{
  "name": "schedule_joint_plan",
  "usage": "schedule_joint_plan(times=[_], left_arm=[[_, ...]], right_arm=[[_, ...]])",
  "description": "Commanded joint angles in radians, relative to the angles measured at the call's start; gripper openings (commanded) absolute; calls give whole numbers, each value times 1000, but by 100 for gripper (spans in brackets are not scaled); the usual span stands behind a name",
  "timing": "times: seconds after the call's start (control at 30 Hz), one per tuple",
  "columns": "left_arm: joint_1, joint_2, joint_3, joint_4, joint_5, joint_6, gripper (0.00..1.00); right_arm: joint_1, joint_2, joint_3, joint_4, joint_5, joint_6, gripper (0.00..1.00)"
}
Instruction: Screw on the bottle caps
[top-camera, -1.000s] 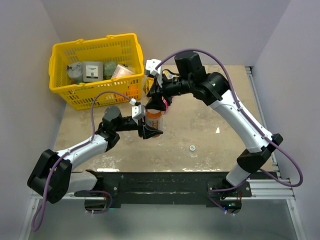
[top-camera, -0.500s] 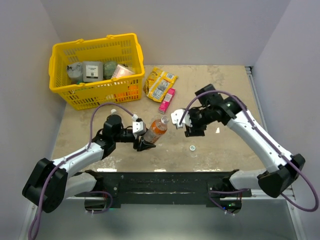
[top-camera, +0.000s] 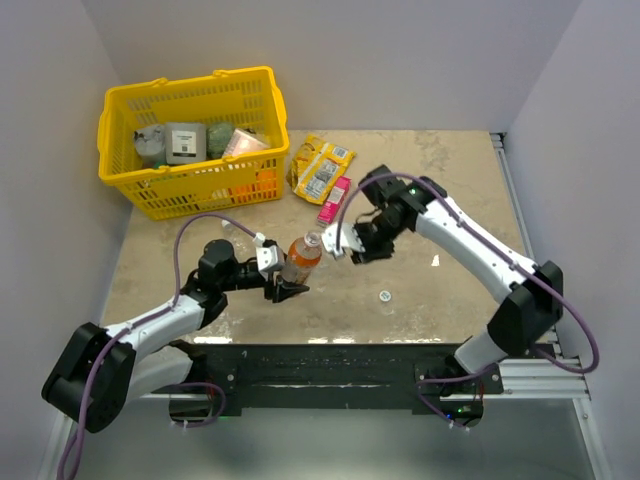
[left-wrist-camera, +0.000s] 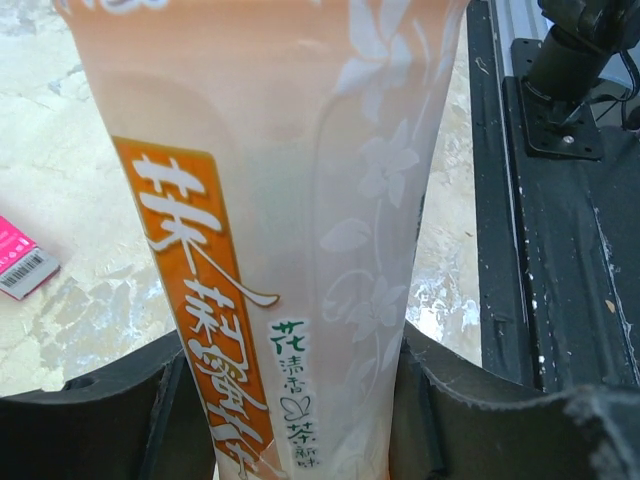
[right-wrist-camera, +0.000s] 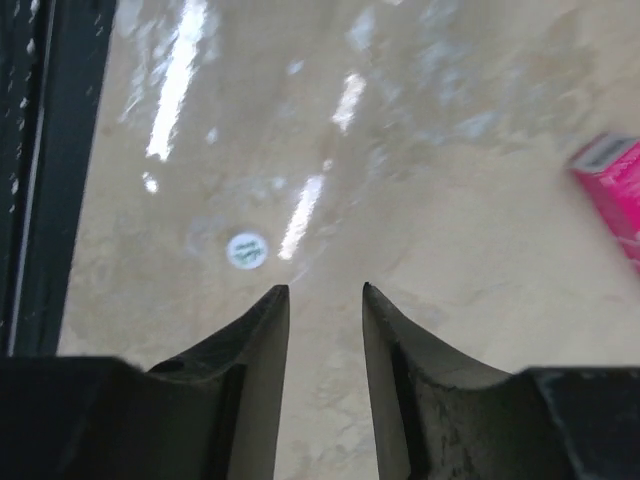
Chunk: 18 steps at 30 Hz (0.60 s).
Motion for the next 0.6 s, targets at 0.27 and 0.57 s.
schedule_joint_plan(times=[0.27, 0.57], left_arm=[[3, 8, -1, 69, -19, 17, 0], [3, -40, -33, 12, -6, 7, 0]], right_arm=[[226, 165, 385, 106, -140, 370, 33], [-91, 18, 134, 43, -72, 185, 44]])
